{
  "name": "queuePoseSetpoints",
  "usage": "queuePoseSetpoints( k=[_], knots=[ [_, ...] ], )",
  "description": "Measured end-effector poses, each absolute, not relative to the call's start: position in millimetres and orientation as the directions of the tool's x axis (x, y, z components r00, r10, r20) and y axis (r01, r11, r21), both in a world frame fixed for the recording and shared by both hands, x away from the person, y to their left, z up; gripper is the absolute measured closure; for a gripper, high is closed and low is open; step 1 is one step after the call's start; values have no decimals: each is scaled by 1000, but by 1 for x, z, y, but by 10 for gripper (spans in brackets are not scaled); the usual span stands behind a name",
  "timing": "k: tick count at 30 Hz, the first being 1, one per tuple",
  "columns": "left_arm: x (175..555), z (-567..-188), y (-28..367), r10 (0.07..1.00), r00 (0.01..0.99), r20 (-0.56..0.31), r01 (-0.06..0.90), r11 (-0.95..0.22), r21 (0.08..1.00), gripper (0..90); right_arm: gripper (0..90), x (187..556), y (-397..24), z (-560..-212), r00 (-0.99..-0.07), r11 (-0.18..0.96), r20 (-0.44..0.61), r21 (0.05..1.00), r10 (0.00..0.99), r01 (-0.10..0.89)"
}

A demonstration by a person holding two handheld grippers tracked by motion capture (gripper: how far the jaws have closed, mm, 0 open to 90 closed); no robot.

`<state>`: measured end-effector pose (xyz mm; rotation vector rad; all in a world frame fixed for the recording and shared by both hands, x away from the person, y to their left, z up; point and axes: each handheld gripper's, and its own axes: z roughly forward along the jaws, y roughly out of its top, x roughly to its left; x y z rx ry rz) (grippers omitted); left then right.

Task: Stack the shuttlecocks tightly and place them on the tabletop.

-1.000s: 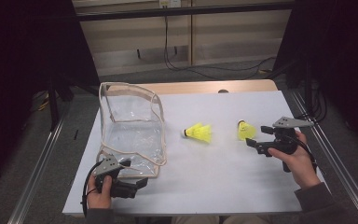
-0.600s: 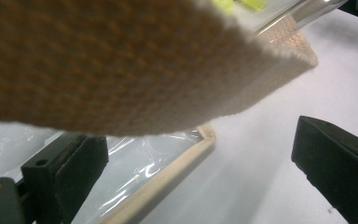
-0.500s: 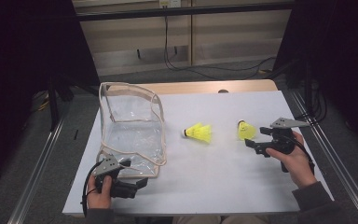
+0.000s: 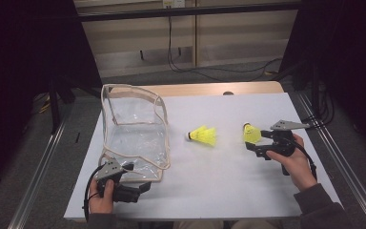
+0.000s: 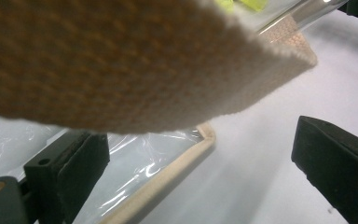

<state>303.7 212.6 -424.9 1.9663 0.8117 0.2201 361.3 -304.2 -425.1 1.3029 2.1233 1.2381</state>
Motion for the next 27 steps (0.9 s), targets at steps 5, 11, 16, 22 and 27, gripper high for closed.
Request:
queuePoseSetpoints(
  k=[5,11,16,22,27],
  knots=[
    [304,-425,213,623,763,-173,448,-318,835,40,148,364,-303,-426,-507,181,141,827,850,532],
    [303,-425,213,624,762,-172,448,-318,835,40,145,368,-301,-428,-502,196,122,823,857,534],
    [303,-425,212,623,763,-172,449,-318,835,39,147,370,-298,-428,-501,196,118,824,857,531],
    [304,-425,213,621,764,-176,449,-315,836,38,146,373,-293,-432,-507,210,115,816,855,539],
    [304,-425,212,623,763,-173,449,-317,836,38,147,376,-291,-433,-507,211,113,816,855,538]
  ],
)
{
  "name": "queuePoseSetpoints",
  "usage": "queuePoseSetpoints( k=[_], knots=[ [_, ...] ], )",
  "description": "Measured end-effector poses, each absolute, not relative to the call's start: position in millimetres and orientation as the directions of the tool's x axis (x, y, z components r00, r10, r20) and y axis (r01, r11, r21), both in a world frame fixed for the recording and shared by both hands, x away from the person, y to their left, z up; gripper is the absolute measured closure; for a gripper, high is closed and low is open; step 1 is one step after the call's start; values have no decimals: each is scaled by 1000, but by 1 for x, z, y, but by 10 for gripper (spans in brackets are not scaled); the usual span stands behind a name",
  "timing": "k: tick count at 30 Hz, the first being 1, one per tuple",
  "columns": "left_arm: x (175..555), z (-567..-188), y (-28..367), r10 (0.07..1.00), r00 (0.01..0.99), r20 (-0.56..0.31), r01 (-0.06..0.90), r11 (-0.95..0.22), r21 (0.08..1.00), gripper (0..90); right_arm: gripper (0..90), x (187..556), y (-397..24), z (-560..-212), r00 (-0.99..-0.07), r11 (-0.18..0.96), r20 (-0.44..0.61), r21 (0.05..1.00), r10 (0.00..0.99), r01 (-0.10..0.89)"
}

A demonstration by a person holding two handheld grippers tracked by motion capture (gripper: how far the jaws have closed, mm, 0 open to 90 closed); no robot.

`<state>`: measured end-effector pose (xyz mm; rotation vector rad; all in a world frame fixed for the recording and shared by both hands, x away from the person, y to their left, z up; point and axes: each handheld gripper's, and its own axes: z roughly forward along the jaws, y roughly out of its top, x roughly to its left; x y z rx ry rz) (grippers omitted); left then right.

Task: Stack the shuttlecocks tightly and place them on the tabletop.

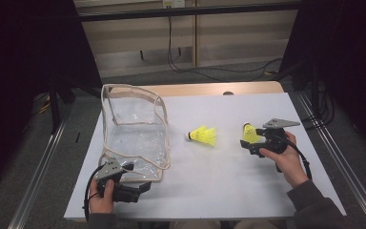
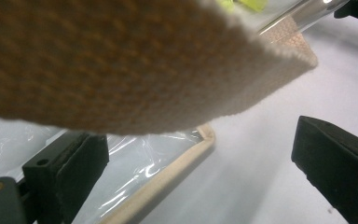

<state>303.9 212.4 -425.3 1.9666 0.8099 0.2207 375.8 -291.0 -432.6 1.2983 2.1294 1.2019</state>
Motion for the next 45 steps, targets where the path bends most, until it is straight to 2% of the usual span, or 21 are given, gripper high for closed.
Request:
queuePoseSetpoints(
  k=[18,30,38,45],
  knots=[
    [303,-425,213,622,763,-175,449,-316,836,38,164,383,-287,-434,-489,204,115,809,865,551],
    [303,-426,213,620,764,-179,448,-310,838,38,255,390,-285,-436,-439,190,102,798,893,572],
    [303,-427,213,623,761,-181,451,-308,838,39,285,393,-285,-437,-421,201,68,803,905,561],
    [303,-427,213,621,762,-183,451,-306,838,37,405,398,-288,-441,-386,203,48,787,921,583]
  ],
)
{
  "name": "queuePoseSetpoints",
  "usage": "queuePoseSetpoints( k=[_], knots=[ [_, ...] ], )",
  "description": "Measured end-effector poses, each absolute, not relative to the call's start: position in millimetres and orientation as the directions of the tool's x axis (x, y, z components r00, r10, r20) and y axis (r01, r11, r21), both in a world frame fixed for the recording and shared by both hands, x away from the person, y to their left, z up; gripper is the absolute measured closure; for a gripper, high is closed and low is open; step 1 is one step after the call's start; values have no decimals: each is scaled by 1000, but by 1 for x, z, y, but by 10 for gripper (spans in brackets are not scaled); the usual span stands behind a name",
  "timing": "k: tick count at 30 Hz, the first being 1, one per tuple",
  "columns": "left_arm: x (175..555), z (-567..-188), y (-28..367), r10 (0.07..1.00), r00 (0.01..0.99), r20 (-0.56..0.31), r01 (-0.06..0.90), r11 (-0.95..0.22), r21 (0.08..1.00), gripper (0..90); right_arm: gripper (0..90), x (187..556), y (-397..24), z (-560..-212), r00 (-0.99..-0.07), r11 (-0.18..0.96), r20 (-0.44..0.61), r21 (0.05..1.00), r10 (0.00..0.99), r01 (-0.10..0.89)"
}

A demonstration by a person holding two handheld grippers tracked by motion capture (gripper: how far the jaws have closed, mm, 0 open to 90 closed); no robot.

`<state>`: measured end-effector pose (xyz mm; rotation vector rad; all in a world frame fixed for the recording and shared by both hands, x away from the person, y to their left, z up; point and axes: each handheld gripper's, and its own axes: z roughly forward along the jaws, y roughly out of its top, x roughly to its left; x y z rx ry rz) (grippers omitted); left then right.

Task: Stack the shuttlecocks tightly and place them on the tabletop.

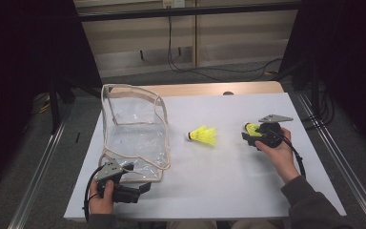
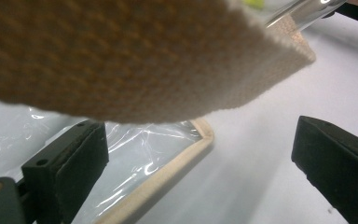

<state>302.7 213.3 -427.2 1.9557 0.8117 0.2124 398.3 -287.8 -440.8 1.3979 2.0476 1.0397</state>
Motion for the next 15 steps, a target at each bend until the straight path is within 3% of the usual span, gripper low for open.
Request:
queuePoseSetpoints(
  k=[3,5,7,15],
  knots=[
    [303,-428,214,619,763,-185,451,-306,838,39,506,401,-289,-443,-377,197,54,779,925,596],
    [303,-428,214,620,763,-185,452,-307,837,39,646,401,-290,-444,-378,190,75,765,923,616],
    [302,-428,214,620,762,-185,452,-307,837,40,710,400,-290,-445,-371,196,66,757,926,624],
    [302,-427,214,620,763,-182,453,-312,835,41,878,398,-294,-441,-403,189,90,777,911,600]
  ],
)
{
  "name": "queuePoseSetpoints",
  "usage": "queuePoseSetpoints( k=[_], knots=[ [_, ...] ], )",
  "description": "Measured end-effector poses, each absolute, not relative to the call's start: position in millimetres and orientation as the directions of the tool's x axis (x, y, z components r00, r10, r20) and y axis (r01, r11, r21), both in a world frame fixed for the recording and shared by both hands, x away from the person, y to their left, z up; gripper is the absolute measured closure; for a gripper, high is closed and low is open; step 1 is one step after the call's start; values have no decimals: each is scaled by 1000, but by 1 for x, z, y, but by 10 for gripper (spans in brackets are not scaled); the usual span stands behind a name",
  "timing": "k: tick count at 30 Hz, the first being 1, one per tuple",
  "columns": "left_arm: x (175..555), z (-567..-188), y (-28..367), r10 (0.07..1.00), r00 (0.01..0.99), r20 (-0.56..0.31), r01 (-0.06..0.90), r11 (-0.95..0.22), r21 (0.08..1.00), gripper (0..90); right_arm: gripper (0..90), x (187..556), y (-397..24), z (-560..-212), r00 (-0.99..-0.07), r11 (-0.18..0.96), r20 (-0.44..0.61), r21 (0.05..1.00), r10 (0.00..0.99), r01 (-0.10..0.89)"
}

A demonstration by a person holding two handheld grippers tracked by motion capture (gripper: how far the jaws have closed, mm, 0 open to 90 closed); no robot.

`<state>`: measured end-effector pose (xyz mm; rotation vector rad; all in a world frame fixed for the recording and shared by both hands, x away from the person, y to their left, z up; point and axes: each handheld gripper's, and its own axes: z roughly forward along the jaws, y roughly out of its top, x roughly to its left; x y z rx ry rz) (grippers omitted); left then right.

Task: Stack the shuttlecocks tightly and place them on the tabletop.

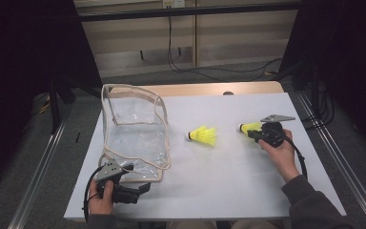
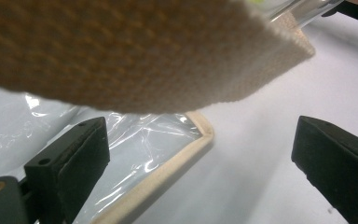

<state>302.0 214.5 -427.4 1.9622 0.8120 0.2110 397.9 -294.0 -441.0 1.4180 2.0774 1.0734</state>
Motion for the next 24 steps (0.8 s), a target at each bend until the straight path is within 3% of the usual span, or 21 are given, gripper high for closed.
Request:
queuePoseSetpoints(
  k=[24],
  knots=[
    [303,-428,215,619,764,-183,451,-310,837,42,896,390,-297,-429,-489,143,187,816,852,560]
  ],
)
